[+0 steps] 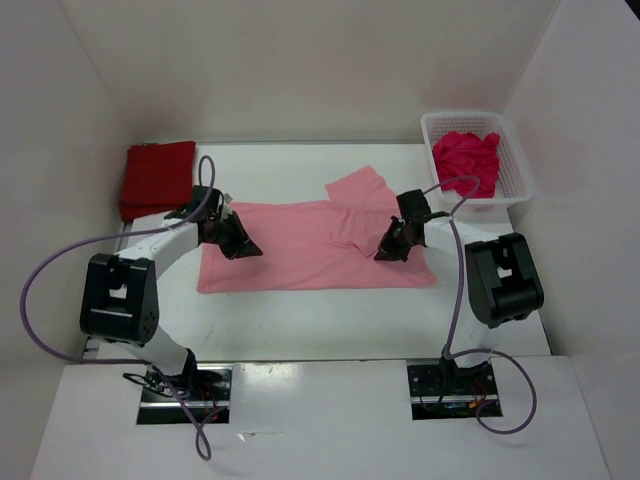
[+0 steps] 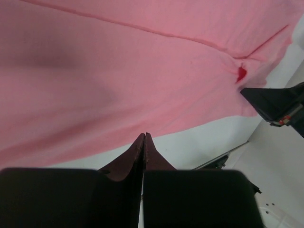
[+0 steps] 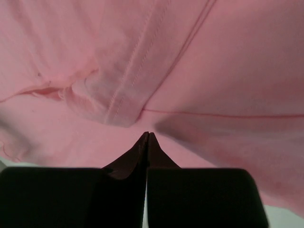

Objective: Fold and stack the t-shirts
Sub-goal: Fold the flattened tshirt in 1/3 of the way

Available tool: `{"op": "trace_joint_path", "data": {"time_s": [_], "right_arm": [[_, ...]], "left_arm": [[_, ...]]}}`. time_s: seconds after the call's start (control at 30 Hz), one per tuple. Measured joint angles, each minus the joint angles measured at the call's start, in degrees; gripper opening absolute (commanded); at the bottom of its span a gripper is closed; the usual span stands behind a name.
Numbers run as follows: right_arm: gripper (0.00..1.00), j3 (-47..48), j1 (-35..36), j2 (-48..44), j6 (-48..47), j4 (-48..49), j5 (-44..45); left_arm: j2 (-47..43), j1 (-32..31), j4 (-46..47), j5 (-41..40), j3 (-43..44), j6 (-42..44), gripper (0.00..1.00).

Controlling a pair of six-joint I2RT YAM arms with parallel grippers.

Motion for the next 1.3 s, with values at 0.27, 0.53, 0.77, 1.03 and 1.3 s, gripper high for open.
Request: {"op": "trace_joint_path", "data": {"time_s": [0.27,0.53,0.77,1.03,1.3], "right_arm": [[0.0,1.8,-0.1,4.2,-0.1,3.5,0.6],[0.0,4.6,-0.1,7.8,0.0,5.0,0.0],[0.0,9.9,-0.1,11.9,1.5,5.2,-1.6],[0.0,25.3,0.0,18.9,4.0,7.2,-4.6],[0.0,11.0,0.3,4.7,3.5,7.7,-1.6]], "left_arm": [[5.7,-1.5,2.3,-3.1,-2.9,-1.0,0.0],[5.7,-0.7,2.7,-5.3,-4.7,-0.9,0.0],[5.6,-0.5,2.4,-5.7,-5.2,-0.8,0.0],[4.5,-0.5,1.0,-6.7,-5.2,-0.8,0.02],[1.9,-1.7,0.4,-8.0,-3.5,-0.8,0.03]]}}
